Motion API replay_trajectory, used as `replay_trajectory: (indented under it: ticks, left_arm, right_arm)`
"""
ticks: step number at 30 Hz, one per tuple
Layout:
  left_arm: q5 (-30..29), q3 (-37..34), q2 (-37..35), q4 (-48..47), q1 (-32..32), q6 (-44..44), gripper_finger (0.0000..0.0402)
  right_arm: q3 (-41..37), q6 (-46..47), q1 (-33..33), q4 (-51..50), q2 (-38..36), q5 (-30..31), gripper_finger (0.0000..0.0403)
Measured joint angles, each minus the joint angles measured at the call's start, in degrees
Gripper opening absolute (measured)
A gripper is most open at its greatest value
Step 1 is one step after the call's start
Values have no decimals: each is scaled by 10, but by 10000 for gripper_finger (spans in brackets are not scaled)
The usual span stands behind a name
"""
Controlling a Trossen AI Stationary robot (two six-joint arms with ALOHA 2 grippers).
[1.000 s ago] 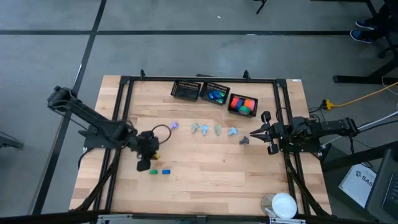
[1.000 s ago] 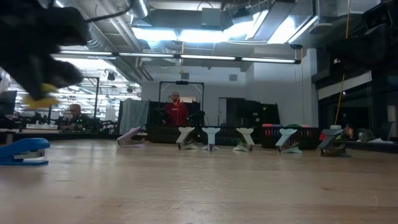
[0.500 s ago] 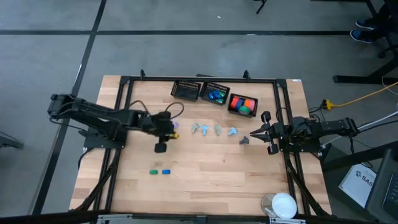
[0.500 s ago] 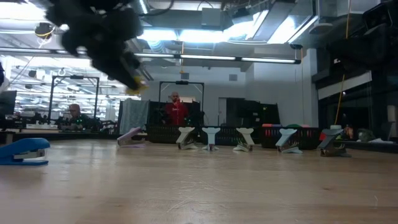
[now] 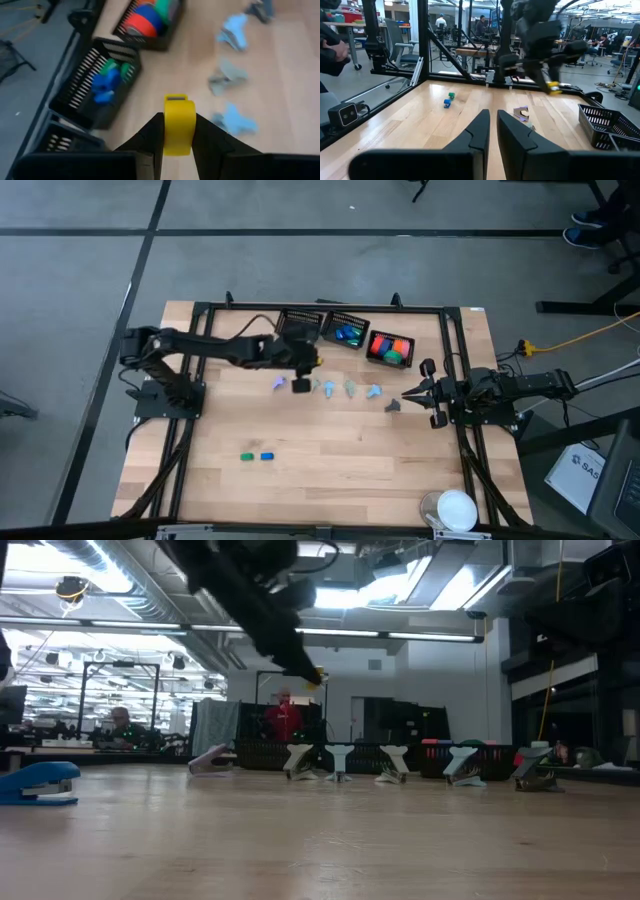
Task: Pick and place Stapler, Stapler remover, tape
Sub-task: Put the yellow stapler into the middle black bin
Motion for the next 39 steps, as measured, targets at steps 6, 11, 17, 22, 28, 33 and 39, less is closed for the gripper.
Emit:
replay_trajectory:
  ticks: [6, 11, 17, 22, 28, 33, 39]
  left_arm:
    - [-3, 51, 56, 35, 27, 8, 78]
    - [1, 65, 93, 94, 44, 9, 75]
    - [2, 77, 132, 136, 65, 9, 78]
    - [3, 93, 166, 173, 82, 9, 76]
    - [3, 118, 205, 185, 112, 8, 78]
    - [5, 143, 247, 182, 144, 4, 79]
    - [37, 153, 260, 182, 164, -27, 87]
  right_arm:
    - [0, 0, 0, 0, 0, 0, 39]
    - [0, 0, 0, 0, 0, 0, 39]
    - [0, 0, 0, 0, 0, 0, 39]
    - [0, 0, 0, 0, 0, 0, 39]
    - [0, 0, 0, 0, 0, 0, 39]
    - [0, 0, 0, 0, 0, 0, 39]
    - [0, 0, 0, 0, 0, 0, 39]
